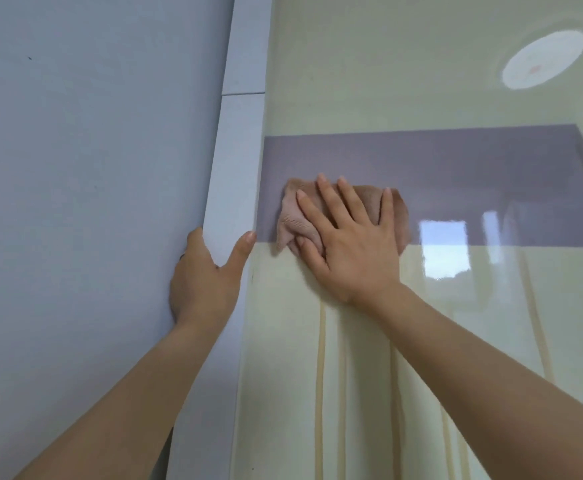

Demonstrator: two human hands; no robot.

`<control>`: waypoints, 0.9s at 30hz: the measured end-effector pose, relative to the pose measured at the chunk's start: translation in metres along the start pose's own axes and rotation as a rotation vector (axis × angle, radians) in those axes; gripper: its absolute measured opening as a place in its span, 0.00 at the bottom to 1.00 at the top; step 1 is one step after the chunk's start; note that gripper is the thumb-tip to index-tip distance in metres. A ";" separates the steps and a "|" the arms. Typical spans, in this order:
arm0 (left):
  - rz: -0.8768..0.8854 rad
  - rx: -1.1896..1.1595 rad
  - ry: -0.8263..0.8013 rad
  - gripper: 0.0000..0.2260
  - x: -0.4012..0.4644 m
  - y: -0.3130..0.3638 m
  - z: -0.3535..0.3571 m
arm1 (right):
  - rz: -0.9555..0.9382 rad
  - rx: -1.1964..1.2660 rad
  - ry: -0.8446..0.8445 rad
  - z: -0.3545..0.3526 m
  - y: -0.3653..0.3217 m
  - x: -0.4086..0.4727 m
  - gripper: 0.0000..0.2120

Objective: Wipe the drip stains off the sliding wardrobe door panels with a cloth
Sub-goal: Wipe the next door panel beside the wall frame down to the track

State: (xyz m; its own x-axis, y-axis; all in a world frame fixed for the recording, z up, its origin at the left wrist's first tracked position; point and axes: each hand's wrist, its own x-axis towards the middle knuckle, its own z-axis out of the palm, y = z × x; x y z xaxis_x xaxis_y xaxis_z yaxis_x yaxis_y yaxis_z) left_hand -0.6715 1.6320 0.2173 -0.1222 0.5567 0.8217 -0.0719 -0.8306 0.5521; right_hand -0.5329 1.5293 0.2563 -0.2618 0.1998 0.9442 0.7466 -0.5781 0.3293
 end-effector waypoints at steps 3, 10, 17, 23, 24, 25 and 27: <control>0.003 0.052 0.048 0.33 -0.002 -0.003 0.002 | -0.131 0.018 -0.040 0.000 -0.015 -0.036 0.28; 0.048 0.055 0.061 0.40 -0.002 -0.002 0.002 | 0.005 -0.061 -0.131 -0.007 0.009 0.036 0.36; 0.028 0.047 0.051 0.31 -0.001 -0.004 0.002 | -0.371 0.044 -0.102 -0.006 -0.009 -0.032 0.29; 0.058 0.032 0.037 0.41 -0.002 -0.006 0.002 | 0.064 -0.053 -0.106 -0.011 0.029 0.025 0.35; 0.058 0.035 0.041 0.41 -0.002 -0.006 0.002 | 0.065 -0.049 -0.069 -0.008 0.018 0.015 0.34; 0.058 0.037 0.049 0.39 -0.002 -0.007 0.001 | 0.021 -0.015 -0.053 -0.006 0.006 0.000 0.32; 0.046 0.043 0.052 0.38 -0.002 -0.005 0.000 | -0.189 0.042 -0.045 -0.004 -0.012 -0.031 0.29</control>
State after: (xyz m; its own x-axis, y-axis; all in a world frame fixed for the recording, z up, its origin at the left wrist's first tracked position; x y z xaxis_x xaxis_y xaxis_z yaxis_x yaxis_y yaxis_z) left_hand -0.6710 1.6357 0.2129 -0.1762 0.5154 0.8386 -0.0228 -0.8539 0.5200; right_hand -0.5358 1.5268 0.2227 -0.3732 0.3371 0.8643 0.7119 -0.4933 0.4998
